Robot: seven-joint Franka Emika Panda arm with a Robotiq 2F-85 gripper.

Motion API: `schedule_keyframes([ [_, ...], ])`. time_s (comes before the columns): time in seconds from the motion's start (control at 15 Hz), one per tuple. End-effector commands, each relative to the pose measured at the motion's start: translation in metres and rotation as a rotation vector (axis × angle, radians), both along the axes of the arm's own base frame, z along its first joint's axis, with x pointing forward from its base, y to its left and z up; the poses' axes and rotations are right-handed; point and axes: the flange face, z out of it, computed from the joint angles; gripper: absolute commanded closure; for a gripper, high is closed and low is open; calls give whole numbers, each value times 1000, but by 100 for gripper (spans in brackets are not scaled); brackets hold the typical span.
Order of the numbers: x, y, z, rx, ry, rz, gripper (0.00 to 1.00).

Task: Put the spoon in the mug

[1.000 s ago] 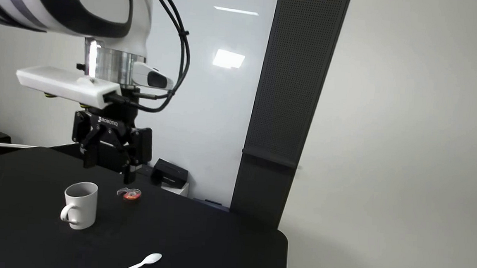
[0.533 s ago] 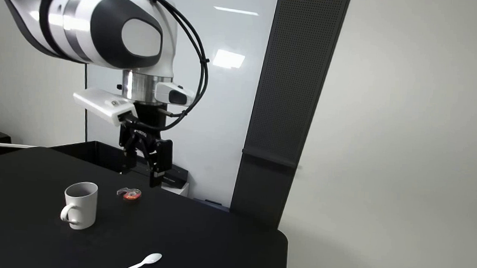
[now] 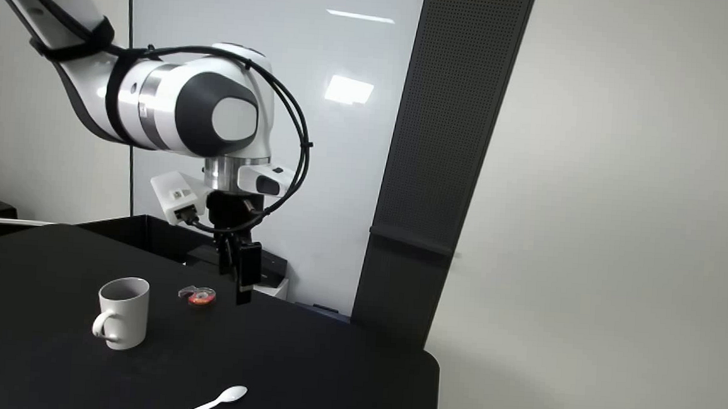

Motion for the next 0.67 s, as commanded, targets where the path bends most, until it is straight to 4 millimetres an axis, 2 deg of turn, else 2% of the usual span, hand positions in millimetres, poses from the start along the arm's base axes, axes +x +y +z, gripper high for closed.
schedule_keyframes([
  [0.0, 20, 13, -26, -18, 9, -55, 0],
  [0.27, 26, 27, -53, -6, 32, -19, 0],
  [0.33, 15, 24, -46, -8, 38, -4, 0],
  [0.6, 19, 27, -56, -9, 43, 1, 0],
])
